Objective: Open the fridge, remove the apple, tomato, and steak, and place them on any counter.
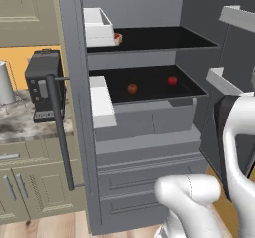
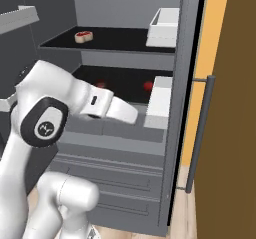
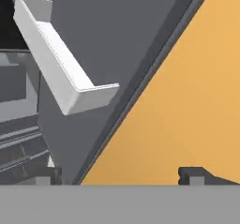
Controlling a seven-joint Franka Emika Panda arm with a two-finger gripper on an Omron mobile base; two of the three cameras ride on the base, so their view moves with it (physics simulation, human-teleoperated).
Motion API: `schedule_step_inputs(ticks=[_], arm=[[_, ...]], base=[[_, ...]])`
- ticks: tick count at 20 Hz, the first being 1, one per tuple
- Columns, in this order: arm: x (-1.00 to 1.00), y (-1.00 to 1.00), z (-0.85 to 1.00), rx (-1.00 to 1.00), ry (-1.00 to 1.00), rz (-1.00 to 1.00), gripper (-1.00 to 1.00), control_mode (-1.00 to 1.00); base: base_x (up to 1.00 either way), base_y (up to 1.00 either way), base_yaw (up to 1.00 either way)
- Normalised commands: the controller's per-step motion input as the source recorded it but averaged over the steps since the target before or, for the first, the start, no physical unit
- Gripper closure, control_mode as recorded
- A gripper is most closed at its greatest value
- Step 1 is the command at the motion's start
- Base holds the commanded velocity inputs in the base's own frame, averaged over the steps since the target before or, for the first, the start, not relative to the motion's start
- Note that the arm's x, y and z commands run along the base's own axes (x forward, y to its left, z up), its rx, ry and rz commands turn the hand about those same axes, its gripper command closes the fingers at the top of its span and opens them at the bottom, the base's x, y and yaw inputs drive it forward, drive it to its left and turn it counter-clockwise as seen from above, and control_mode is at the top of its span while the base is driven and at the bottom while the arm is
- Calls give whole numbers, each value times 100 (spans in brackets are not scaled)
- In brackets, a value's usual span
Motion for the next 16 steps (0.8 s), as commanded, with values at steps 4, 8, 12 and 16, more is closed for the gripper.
schedule_step_inputs(ticks=[4, 8, 12, 16], arm=[[-5, 55, -13, 4, 20, 92, -100, -100], [33, 20, -5, 18, 37, 40, -100, -100], [14, 81, 0, 4, 4, -4, -100, -100], [0, 74, 5, 8, 0, -9, -100, -100]], base=[[0, 0, 0], [0, 0, 0], [0, 0, 0], [0, 0, 0]])
